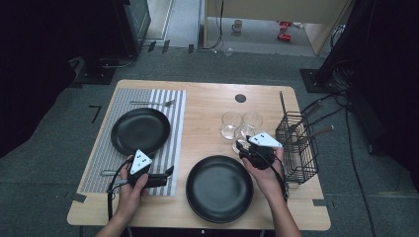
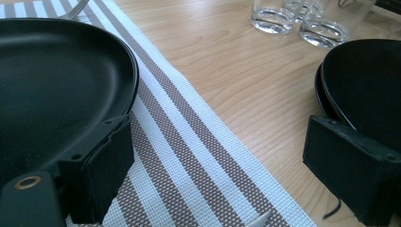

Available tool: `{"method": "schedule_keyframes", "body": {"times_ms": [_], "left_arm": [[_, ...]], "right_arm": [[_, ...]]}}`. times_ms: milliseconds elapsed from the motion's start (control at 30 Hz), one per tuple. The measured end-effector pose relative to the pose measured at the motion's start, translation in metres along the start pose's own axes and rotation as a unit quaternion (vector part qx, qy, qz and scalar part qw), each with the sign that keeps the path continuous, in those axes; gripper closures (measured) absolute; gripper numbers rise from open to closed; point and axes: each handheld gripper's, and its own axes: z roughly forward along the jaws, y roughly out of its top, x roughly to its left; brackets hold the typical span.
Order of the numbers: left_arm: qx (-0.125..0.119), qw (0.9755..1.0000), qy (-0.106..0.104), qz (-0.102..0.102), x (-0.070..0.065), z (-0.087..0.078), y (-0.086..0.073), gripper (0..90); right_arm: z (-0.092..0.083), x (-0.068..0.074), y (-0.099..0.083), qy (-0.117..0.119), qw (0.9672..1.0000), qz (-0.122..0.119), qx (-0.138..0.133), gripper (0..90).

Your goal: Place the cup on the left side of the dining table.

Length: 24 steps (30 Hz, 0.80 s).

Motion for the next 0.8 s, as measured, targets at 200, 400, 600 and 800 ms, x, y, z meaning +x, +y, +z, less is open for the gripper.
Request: {"method": "schedule_keyframes", "body": {"times_ms": [200,400,600,800], "left_arm": [[0.006,1.0000,-0.004,0.001,-0.001,0.002,-0.002,9.7],[0.007,1.0000,-0.006,0.000,-0.001,0.003,-0.002,9.7],[0.011,0.9999,-0.010,0.003,-0.002,0.004,-0.003,9.7],[0.012,0.9998,-0.012,0.005,-0.003,0.005,-0.003,9.7]], "right_arm": [[0.010,-0.002,-0.002,-0.003,1.0000,0.005,0.005,62.3],[0.013,-0.001,-0.001,0.014,0.9999,0.001,0.006,73.3],[0.017,0.000,0.001,0.024,0.9997,-0.007,0.009,79.0],[0.022,0.003,0.004,0.028,0.9995,-0.009,0.012,84.2]]}}
